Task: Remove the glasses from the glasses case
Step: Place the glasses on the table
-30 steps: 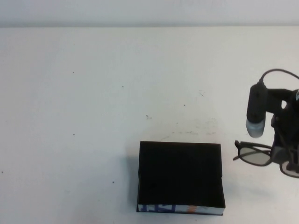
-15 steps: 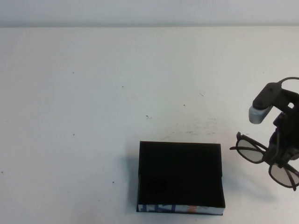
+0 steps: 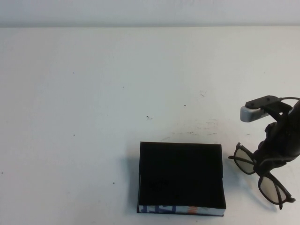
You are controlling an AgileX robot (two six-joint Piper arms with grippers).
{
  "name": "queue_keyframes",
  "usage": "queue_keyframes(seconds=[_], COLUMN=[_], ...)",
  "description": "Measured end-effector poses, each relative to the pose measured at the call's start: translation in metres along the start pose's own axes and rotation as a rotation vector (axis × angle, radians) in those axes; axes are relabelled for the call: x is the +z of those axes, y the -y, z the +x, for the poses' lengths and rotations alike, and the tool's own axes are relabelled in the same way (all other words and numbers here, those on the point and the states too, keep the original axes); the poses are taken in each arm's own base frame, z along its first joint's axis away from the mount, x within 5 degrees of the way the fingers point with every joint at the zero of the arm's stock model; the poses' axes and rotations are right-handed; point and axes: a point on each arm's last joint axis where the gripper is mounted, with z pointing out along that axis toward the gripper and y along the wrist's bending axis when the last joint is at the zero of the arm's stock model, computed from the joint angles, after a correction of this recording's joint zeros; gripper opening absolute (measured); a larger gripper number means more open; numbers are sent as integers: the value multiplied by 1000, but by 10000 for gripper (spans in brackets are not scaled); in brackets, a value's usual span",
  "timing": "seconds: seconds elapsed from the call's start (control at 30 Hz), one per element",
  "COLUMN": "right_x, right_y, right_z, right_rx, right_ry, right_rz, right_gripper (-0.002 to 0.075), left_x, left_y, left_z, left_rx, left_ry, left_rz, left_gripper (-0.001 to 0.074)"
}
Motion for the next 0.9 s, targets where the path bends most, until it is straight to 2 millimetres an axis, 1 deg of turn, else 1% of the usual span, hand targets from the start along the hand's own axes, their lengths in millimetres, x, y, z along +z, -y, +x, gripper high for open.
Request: queue_keyframes(seconds=[0.37,0.5,0.6,0.73,0.9], right_x=[0,0,0,-13,-44], right_y=[2,2,1,-3,-15], right_z=[-2,-2,-3,-2,5], right_rx=[83,78,39,-26,-133], right_ry=[24,26,30,80,178], right_rz=[14,15,18,42,87], right_gripper=[2,2,2,2,2], left_x=[0,0,0,0,0], left_y=[0,0,0,0,0], left_z=[0,0,0,0,0], left_rx=[0,0,0,0,0], left_ry=[0,0,0,0,0], left_rz=[0,0,0,0,0], left_gripper=[-5,-5,-5,-5,-5])
